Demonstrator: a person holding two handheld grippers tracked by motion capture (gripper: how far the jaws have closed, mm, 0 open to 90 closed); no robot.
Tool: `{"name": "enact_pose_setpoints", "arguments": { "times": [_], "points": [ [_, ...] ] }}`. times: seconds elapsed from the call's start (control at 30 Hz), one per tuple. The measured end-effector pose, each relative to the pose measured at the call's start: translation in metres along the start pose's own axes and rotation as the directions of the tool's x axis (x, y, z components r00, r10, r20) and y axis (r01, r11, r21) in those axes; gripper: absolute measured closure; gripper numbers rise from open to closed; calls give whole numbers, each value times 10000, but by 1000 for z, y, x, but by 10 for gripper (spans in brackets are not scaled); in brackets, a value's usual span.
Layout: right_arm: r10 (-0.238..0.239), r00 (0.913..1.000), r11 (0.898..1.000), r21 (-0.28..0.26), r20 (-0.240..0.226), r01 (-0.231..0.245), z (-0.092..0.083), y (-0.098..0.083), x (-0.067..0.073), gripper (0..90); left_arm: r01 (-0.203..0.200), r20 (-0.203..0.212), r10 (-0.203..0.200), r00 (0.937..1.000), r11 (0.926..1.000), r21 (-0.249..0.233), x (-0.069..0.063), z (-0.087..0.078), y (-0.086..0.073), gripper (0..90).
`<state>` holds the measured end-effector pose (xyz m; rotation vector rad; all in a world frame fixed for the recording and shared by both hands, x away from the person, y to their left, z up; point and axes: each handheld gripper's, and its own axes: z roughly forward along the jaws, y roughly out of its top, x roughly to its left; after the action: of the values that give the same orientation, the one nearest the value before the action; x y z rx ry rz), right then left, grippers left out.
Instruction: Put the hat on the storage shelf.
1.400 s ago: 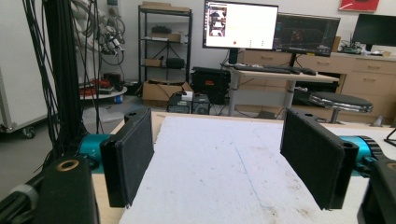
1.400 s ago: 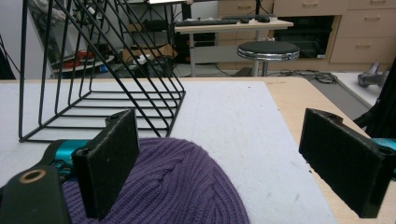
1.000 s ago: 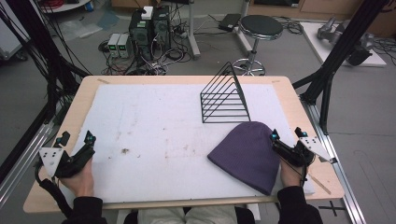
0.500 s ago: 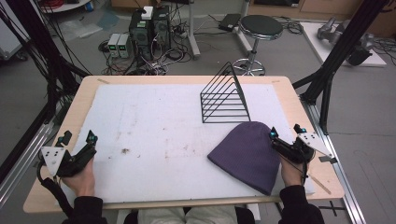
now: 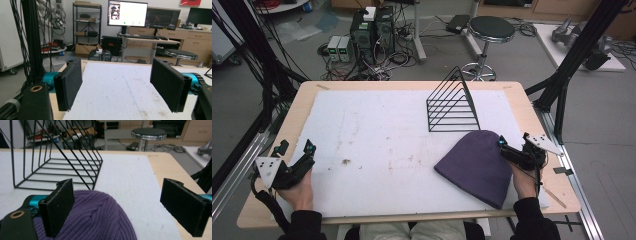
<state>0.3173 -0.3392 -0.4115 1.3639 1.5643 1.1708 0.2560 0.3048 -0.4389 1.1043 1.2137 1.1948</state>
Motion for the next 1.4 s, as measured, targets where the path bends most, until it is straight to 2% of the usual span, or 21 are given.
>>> {"name": "enact_pose_setpoints", "arguments": {
  "times": [0.07, 0.17, 0.2, 0.23, 0.27, 0.3, 0.4, 0.47, 0.57, 0.73, 0.8, 0.9, 1.0, 1.03, 1.1, 1.13, 1.17, 1.23, 1.3, 1.4],
  "points": [
    [-410, 9991, 9976, 560, -108, 415, 4, 1, 0, 114, -14, 2, 14, 10000, 10000, -3, 0, 0, 0, 259],
    [-912, 9952, 9893, 1109, -346, 945, 10, 0, 2, 114, -32, 40, 32, 10000, 10000, 35, 0, 1, 0, 260],
    [-912, 9952, 9893, 1109, -346, 945, 10, 0, 2, 114, -32, 46, 32, 10000, 10000, 58, 0, 1, 0, 260],
    [-1244, 9915, 9803, 1500, -375, 1286, 13, -1, 5, 114, -42, 43, 42, 10000, 10000, 65, 0, 1, 0, 260],
    [-1378, 9894, 9744, 1729, -451, 1436, 16, -2, 7, 114, -51, 43, 51, 10000, 10000, 60, 0, 1, 0, 259],
    [-1378, 9894, 9744, 1729, -451, 1436, 16, -2, 7, 114, -46, 39, 46, 10000, 10000, 55, 0, 1, 0, 259],
    [-1357, 9878, 9645, 2175, -765, 1494, 20, -3, 9, 114, 28, 33, -28, 10000, 10000, 43, 0, 1, 0, 259],
    [-1300, 9885, 9624, 2300, -778, 1447, 22, -4, 10, 114, 58, 55, -59, 10000, 10000, 67, 1, 1, 0, 256],
    [-1412, 9873, 9525, 2619, -727, 1555, 25, -6, 10, 115, 50, 74, -50, 10000, 10000, 36, 0, 1, 0, 257],
    [-1163, 9926, 9456, 3018, -345, 1213, 28, -8, 6, 115, 9, 30, -9, 10000, 10000, 20, 1, 1, 0, 256],
    [-1100, 9934, 9442, 3090, -311, 1142, 28, -9, 5, 115, 17, 23, -17, 10000, 10000, -15, 0, 1, 0, 256],
    [-1029, 9946, 9354, 3390, -115, 1007, 31, -12, 4, 115, -4, -13, 4, 10000, 10000, -34, 0, 0, 1, 257],
    [-912, 9958, 9312, 3533, -122, 896, 33, -13, 3, 115, 5, -15, -5, 10000, 10000, -26, 0, 1, 0, 256],
    [-891, 9960, 9235, 3740, -84, 858, 36, -15, 3, 115, 0, -15, 0, 10000, 10000, -25, 0, 1, 0, 257],
    [-835, 9965, 9161, 3931, -53, 788, 38, -17, 4, 115, -25, -21, 25, 10000, 10000, -30, 0, 1, 0, 256],
    [-835, 9965, 9161, 3931, -53, 788, 38, -17, 4, 115, -26, -20, 26, 10000, 10000, -32, 0, 1, 0, 256],
    [-923, 9957, 8985, 4311, 17, 826, 42, -19, 4, 116, -18, -12, 18, 10000, 10000, -30, 0, 1, 0, 256],
    [-868, 9962, 8947, 4395, -36, 795, 43, -20, 4, 121, -8, 10, 8, 10000, 10000, -14, 0, 1, 0, 256],
    [-534, 9985, 8892, 4545, -102, 522, 45, -20, 3, 141, -6, 18, 6, 10000, 10000, -20, -1, 1, 0, 257],
    [83, 9998, 8708, 4916, -161, 7, 48, -19, 1, 149, -21, 66, 21, 10000, 10000, 27, -1, 1, 0, 256]
  ]
}}
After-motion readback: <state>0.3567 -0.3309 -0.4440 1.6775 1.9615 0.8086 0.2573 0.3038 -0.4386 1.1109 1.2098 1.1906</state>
